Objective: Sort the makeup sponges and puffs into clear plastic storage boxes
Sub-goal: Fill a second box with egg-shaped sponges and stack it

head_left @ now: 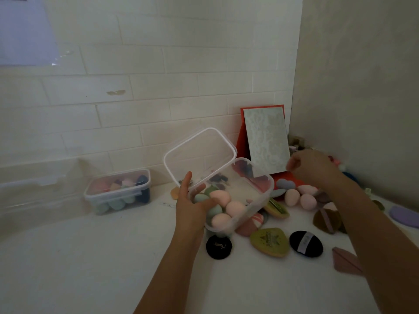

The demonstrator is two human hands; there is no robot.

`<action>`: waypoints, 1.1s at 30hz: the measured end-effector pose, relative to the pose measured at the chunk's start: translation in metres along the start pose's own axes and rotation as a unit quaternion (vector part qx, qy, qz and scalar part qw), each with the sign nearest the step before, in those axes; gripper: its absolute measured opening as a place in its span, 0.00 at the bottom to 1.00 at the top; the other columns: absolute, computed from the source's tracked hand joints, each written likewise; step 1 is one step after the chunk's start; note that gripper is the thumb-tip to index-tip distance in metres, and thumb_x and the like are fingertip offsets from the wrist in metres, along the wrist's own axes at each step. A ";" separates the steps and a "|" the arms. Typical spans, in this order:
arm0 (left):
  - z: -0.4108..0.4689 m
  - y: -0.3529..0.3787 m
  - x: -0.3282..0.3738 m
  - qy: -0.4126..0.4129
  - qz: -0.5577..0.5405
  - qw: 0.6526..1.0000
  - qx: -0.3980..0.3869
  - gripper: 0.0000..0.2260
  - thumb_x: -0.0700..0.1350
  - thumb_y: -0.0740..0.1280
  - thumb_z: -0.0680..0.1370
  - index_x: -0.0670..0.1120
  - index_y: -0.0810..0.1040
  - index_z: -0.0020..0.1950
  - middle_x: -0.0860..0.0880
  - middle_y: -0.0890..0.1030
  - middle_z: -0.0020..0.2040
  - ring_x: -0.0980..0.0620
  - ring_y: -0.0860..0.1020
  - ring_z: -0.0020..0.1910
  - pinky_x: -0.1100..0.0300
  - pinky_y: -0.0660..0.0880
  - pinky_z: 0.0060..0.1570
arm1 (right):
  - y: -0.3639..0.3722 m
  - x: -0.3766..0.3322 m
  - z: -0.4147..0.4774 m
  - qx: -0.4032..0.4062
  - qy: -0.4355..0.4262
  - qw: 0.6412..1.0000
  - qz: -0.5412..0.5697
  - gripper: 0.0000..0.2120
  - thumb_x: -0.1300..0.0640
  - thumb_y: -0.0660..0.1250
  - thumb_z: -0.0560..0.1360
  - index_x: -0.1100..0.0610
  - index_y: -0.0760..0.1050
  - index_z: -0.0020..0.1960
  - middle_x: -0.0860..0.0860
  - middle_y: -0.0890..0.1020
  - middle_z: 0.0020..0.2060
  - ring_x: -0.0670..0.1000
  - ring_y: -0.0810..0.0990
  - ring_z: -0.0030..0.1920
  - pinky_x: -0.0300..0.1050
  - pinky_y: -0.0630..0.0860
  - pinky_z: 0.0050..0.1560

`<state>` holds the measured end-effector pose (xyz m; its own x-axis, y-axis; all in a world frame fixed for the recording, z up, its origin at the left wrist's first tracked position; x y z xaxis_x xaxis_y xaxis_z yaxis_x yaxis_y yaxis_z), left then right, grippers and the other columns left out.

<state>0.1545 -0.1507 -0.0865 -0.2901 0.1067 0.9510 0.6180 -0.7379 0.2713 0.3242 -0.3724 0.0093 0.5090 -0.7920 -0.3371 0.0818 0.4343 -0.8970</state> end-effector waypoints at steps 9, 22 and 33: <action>-0.001 0.002 0.004 0.009 -0.006 1.000 -0.008 0.38 0.27 0.68 0.69 0.59 0.63 0.70 0.49 0.73 0.62 0.56 0.76 0.51 0.54 0.77 0.50 | 0.079 0.024 0.003 -0.106 -0.026 0.987 -0.119 0.12 0.66 0.63 0.73 0.57 0.77 0.55 0.54 0.77 0.56 0.52 0.76 0.54 0.40 0.71 0.49; -0.002 0.004 0.009 0.028 0.017 0.999 -0.017 0.37 0.27 0.68 0.70 0.63 0.66 0.66 0.50 0.74 0.60 0.55 0.76 0.54 0.58 0.79 0.48 | -0.003 -0.008 0.006 0.025 -0.044 0.999 0.011 0.08 0.58 0.65 0.77 0.58 0.77 0.55 0.53 0.79 0.55 0.49 0.75 0.50 0.41 0.70 0.50; -0.026 -0.047 0.038 0.015 0.045 0.999 -0.002 0.36 0.25 0.66 0.68 0.60 0.68 0.65 0.49 0.77 0.55 0.50 0.78 0.53 0.57 0.77 0.44 | -0.041 -0.140 -0.074 -0.067 -0.244 0.941 0.225 0.06 0.49 0.61 0.78 0.43 0.72 0.55 0.42 0.77 0.42 0.42 0.77 0.31 0.32 0.72 0.30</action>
<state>0.0952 -0.1294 -0.0671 -0.2550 0.0190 0.9667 0.6394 -0.7467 0.1833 0.1862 -0.3113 0.0721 0.8020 -0.2346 -0.5493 -0.3290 0.5941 -0.7340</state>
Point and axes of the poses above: each hand's wrist, its own z-axis towards the middle knuckle, its own y-axis out of the palm, x = y × z, the point moved 10 cm from there along z, towards the middle knuckle
